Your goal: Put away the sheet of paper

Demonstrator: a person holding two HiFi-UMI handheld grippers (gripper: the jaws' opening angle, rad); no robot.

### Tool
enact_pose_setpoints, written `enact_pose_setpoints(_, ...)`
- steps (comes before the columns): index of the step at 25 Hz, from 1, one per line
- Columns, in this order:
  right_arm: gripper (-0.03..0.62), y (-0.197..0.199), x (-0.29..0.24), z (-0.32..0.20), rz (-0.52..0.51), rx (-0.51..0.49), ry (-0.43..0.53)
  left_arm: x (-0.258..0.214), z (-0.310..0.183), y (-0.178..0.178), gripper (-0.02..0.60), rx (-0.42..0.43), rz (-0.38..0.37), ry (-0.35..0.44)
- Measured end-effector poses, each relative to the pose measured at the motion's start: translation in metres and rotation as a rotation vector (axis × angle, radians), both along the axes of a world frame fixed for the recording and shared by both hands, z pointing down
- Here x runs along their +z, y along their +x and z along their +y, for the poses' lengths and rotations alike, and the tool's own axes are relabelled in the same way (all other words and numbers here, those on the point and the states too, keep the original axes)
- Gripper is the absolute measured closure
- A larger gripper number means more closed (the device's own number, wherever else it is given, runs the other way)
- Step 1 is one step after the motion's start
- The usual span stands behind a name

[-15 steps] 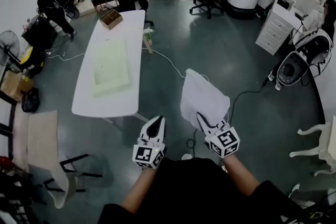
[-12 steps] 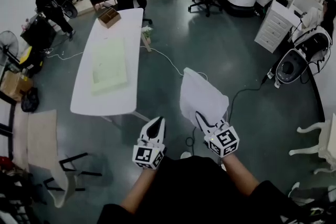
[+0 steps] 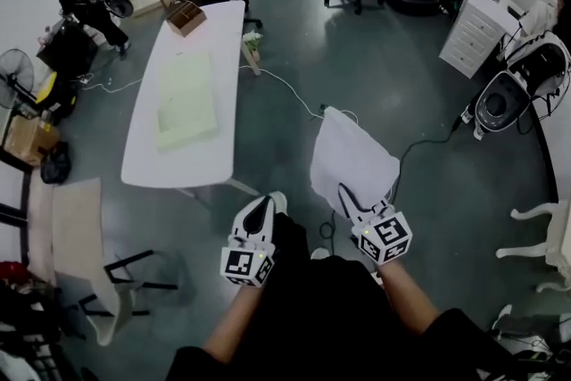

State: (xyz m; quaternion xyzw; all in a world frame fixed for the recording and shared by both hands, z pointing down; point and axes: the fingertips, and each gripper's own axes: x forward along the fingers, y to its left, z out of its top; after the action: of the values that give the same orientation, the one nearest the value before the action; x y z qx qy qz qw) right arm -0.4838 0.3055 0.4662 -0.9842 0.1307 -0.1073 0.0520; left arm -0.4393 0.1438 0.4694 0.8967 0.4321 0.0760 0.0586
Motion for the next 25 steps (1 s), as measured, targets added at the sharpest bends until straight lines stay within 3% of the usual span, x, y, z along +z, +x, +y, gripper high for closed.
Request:
enact_pose_setpoints(6, 0.595, 0.024, 0.012, 0.001, -0.030, 0.004, -0.012, 0.016, 0.013, 0.027, 0.577, 0.040, -0.029, 0.010)
enact_pose_setpoints(10, 0.595, 0.056, 0.020, 0.013, -0.048, 0.034, -0.019, 0.022, 0.034, 0.064, 0.577, 0.082, -0.040, 0.017)
enact_pose_setpoints(18, 0.595, 0.152, 0.020, 0.057, -0.102, 0.061, -0.112, 0.027, 0.060, 0.173, 0.577, 0.099, -0.068, -0.014)
enact_pose_setpoints(25, 0.595, 0.251, 0.003, 0.102, -0.137, 0.149, -0.169, 0.016, 0.073, 0.278, 0.577, 0.130, -0.051, -0.039)
